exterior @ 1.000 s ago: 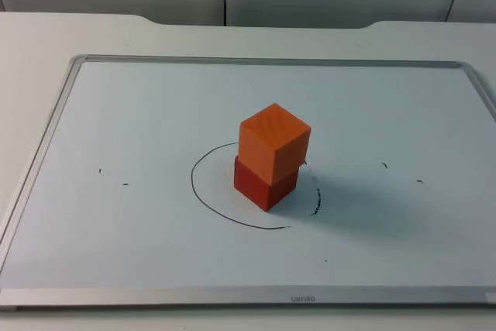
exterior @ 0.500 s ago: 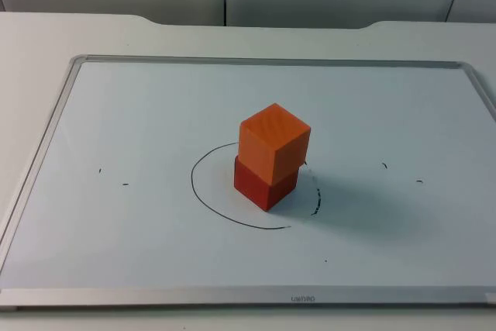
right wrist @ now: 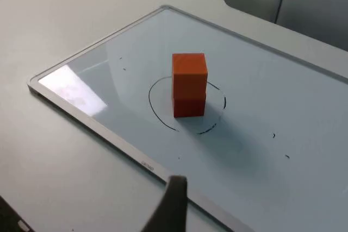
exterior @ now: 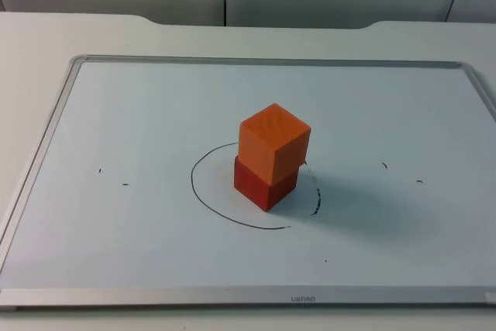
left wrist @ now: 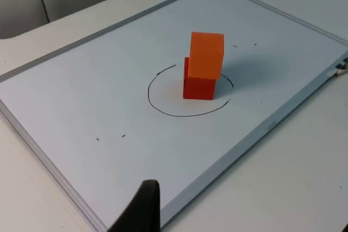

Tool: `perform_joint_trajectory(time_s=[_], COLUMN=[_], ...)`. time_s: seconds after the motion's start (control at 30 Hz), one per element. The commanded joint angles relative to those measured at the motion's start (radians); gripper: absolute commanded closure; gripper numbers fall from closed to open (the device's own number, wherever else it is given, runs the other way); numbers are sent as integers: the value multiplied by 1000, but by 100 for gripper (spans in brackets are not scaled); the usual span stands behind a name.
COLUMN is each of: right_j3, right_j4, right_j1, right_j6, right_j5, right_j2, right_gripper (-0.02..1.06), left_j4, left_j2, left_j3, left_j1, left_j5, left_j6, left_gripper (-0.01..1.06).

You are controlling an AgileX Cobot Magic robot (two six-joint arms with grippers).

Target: Pick up one cube with the left hand and another cube with the right hand. First place the cube in the right hand at the target position, then stack the cube in the left hand on top.

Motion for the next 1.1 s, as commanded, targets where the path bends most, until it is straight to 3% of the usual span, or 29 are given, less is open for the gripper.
perform_joint_trajectory(time_s=[0.0,0.1,1.07], right_j3=[5,5,54], right_j4=[-14,-19,-50], right_j1=[-2,-2,-2], right_j6=[-2,-2,39], right_j5=[17,19,40], right_j2=[-4,-4,-38], right_gripper=[24,24,24], left_j4=[0,0,3], left_j2=[-4,-4,-16], left_j3=[5,26,26], left_j1=[-9,-9,-9], left_j5=[10,25,25], left_j6=[23,80,73], left_gripper=[0,0,0])
